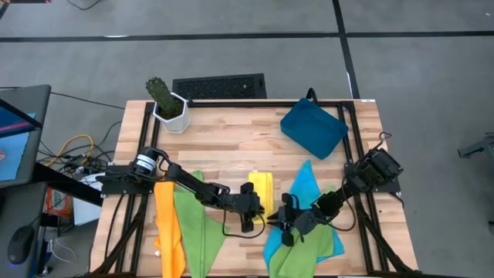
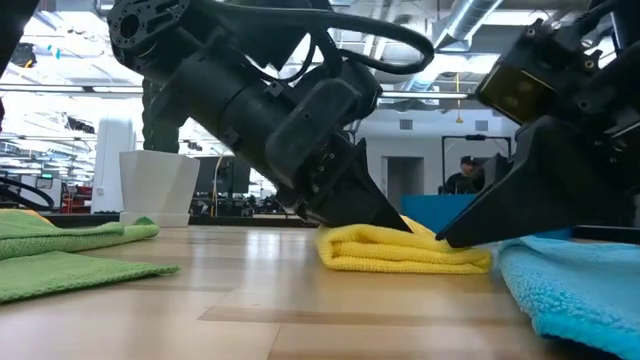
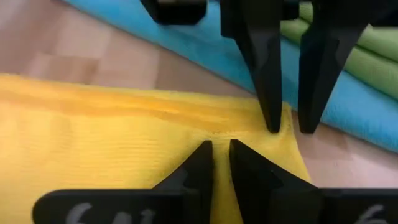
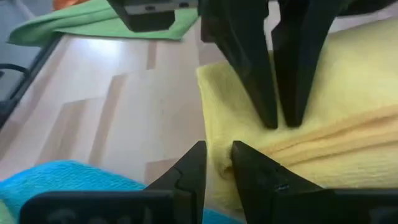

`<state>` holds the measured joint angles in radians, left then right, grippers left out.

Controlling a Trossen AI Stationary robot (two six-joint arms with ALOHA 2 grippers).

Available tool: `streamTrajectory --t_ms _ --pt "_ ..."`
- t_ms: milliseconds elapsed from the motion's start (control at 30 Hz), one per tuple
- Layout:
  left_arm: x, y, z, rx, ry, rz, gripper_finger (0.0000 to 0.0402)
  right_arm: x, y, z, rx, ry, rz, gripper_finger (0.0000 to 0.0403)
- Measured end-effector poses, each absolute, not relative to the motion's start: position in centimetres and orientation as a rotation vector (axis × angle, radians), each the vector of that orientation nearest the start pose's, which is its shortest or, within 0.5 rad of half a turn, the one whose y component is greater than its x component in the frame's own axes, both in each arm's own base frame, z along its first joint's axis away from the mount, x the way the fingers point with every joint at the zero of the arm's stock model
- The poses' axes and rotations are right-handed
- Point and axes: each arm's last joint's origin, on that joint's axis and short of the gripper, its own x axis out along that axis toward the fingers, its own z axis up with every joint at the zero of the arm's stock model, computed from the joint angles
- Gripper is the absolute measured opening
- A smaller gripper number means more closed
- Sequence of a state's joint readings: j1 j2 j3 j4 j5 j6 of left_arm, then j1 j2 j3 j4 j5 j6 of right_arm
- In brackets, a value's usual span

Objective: Fold microfiber towels
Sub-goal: Fold the yellow microfiber cloth

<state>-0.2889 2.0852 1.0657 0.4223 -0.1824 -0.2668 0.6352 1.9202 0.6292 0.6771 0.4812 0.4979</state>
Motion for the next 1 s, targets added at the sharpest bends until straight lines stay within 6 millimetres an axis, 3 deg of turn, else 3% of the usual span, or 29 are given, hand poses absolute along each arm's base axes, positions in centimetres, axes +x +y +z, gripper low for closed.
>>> streamTrajectory --t_ms 233,367,700,800,1000 --pt "38.9 -10.8 13.9 -0.086 0.533 0.000 0.0048 25.9 17.3 7.7 0.160 0.556 0.007 0.0102" --pt "38.3 -11.7 14.9 -0.090 0.508 0.014 0.0048 25.7 17.3 7.6 0.158 0.581 -0.008 0.0102" --pt "37.6 -17.2 8.9 0.031 0.409 0.102 0.0048 25.7 17.1 7.5 0.139 0.583 -0.022 0.0102" --pt "37.9 -17.6 7.4 0.032 0.412 0.108 0.0048 25.7 17.1 7.5 0.137 0.585 -0.022 0.0102" --pt "38.5 -17.0 6.8 -0.063 0.416 0.091 0.0048 25.6 17.1 7.7 0.106 0.586 -0.011 0.0102"
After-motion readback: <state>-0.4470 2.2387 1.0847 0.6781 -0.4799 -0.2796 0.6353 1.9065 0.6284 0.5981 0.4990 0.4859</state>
